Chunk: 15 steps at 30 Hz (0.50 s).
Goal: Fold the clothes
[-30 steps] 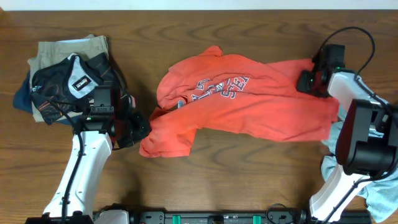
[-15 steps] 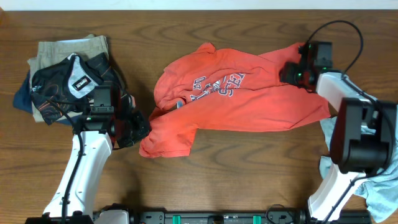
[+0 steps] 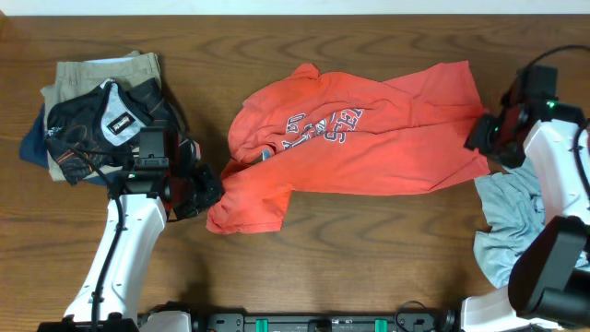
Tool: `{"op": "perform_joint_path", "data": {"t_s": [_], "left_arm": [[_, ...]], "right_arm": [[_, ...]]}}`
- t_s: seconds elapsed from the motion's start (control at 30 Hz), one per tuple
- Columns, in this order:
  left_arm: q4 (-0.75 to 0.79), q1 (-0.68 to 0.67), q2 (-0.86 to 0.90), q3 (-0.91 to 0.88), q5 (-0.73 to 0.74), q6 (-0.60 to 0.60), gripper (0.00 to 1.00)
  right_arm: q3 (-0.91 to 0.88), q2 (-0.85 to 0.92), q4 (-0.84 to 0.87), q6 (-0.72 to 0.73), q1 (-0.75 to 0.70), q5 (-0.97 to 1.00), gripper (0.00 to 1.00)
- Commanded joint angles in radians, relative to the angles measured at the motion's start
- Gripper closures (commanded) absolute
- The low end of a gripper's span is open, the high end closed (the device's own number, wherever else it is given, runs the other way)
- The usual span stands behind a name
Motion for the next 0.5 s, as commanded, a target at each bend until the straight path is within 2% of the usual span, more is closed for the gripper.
{"op": "perform_joint_path", "data": {"t_s": [0.0,0.23,0.47], "left_arm": [[0.000,0.004,0.004,-0.010,-0.007,0.013,0.94],[-0.002,0.004,0.004,-0.010,-0.007,0.013,0.94],[-0.004,0.004,0.004,-0.010,-0.007,0.013,0.94]], "right_arm": [[-0.080,0.018,0.041,0.057,0.001,-0.026,0.46],[-0.259,0.023,0.227,0.235,0.005,-0.042,0.58],[-0.351,0.027,0.309,0.285,0.005,0.027,0.60]]}}
